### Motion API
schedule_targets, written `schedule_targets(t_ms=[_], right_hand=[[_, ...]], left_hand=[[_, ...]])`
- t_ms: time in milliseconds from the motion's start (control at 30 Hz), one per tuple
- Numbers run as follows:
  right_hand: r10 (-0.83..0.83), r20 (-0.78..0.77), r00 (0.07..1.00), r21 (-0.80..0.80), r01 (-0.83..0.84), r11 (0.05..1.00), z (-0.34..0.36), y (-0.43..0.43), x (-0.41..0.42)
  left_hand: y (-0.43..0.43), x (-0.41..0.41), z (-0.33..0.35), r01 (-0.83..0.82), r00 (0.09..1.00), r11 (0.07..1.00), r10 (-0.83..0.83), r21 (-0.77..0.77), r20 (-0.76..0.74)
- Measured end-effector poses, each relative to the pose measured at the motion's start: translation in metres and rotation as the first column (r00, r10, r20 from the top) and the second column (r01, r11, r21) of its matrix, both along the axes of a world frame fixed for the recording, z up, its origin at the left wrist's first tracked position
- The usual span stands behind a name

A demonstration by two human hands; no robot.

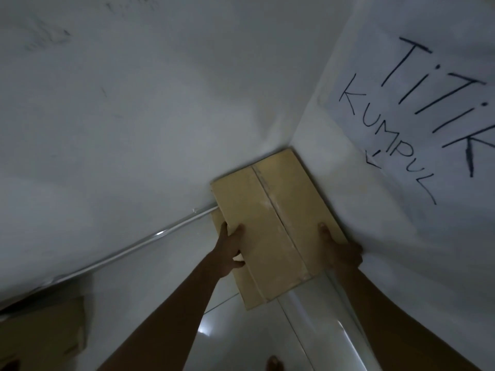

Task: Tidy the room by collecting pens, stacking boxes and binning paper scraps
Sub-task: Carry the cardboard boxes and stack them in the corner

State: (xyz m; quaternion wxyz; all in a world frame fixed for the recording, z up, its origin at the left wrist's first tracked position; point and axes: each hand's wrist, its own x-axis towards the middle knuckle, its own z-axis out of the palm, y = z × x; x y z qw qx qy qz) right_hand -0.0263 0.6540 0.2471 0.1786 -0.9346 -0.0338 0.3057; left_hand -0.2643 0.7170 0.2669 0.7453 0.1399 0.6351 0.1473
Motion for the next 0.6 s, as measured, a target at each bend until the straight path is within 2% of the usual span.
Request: schedule_targets(t_ms=[67, 167, 300, 400, 600], right_hand=[[-0.017, 0.013, 1.0, -0.005, 0.017, 1.0, 0.004, -0.004, -0.01], [0.055, 0.034, 0.998, -0.014, -0.054, 0.998, 0.013, -0.014, -0.023], [0.229, 0.057, 0.972, -0.067, -0.225, 0.972, 0.044, -0.028, -0.042], [0.338, 0.017, 0.941, -0.109, -0.335, 0.936, 0.078, -0.035, -0.057], [0.544, -0.057, 0.837, -0.032, -0.546, 0.837, 0.152, -0.056, -0.093]], left_hand=[[0.003, -0.004, 0.005, 0.021, 1.0, 1.0, -0.021, -0.011, -0.018], [0.002, -0.012, 0.017, 0.076, 0.995, 0.997, -0.076, -0.006, -0.062], [-0.013, -0.031, 0.044, 0.131, 0.986, 0.991, -0.131, -0.004, -0.107], [-0.03, -0.05, 0.071, 0.157, 0.979, 0.987, -0.158, -0.013, -0.132], [-0.073, -0.081, 0.141, 0.235, 0.957, 0.971, -0.221, 0.051, -0.189]])
